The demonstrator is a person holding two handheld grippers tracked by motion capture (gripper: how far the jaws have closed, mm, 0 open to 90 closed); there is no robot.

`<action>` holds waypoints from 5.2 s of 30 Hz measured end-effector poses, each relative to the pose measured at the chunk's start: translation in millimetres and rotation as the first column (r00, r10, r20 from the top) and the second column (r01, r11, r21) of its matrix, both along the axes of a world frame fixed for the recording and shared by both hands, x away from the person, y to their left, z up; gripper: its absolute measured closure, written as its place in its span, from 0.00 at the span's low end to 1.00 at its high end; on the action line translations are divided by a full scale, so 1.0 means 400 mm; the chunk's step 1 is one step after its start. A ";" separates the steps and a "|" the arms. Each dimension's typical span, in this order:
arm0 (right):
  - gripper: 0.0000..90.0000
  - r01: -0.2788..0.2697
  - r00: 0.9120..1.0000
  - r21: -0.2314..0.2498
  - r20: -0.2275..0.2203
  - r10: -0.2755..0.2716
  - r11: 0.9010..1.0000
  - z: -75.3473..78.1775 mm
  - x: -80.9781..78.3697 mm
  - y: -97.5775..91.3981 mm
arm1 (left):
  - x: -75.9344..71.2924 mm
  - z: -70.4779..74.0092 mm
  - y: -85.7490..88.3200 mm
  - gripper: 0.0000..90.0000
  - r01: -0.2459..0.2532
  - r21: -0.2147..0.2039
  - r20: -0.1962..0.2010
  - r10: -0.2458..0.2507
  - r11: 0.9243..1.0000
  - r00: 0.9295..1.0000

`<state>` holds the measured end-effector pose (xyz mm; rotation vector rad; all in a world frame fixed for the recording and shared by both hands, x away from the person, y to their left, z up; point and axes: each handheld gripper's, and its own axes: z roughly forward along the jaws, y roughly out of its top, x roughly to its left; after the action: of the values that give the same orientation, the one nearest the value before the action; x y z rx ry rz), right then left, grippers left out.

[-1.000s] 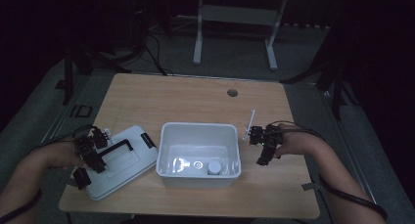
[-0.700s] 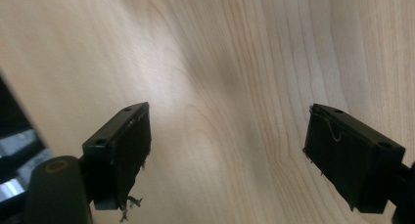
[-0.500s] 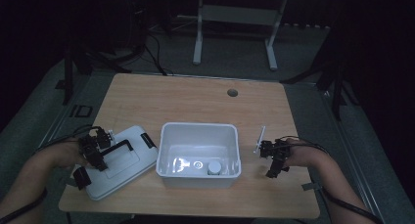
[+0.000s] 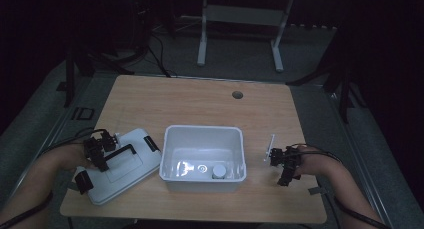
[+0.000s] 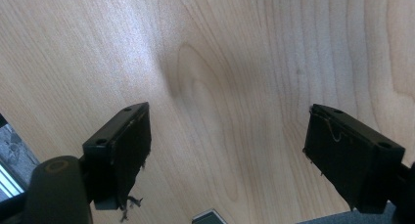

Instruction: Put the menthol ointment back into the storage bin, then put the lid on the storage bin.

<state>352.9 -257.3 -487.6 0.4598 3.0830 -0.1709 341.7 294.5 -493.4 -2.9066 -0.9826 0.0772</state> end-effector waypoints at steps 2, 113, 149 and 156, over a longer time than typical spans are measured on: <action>0.19 -0.003 1.000 -0.003 -0.001 0.003 1.000 -0.002 -0.002 0.001 | 0.000 -0.001 0.003 0.87 -0.011 -0.018 -0.010 0.011 1.000 1.000; 0.19 -0.023 1.000 -0.013 -0.010 0.023 1.000 0.012 -0.014 0.026 | 0.009 0.450 -0.473 0.93 0.464 -0.078 0.148 -0.450 0.882 0.880; 0.19 -0.011 1.000 -0.036 -0.017 0.010 0.999 0.006 -0.015 0.014 | 0.054 0.337 -0.604 0.93 0.548 -0.103 0.088 -0.542 0.830 0.836; 0.19 -0.017 1.000 -0.035 -0.013 0.017 0.999 0.006 -0.014 0.021 | 0.059 0.314 -0.615 0.93 0.552 -0.090 0.086 -0.545 0.829 0.834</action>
<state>347.3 -248.7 -485.0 0.4324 3.0898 -0.2277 365.4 48.6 -367.7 -3.1791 -0.1082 0.0147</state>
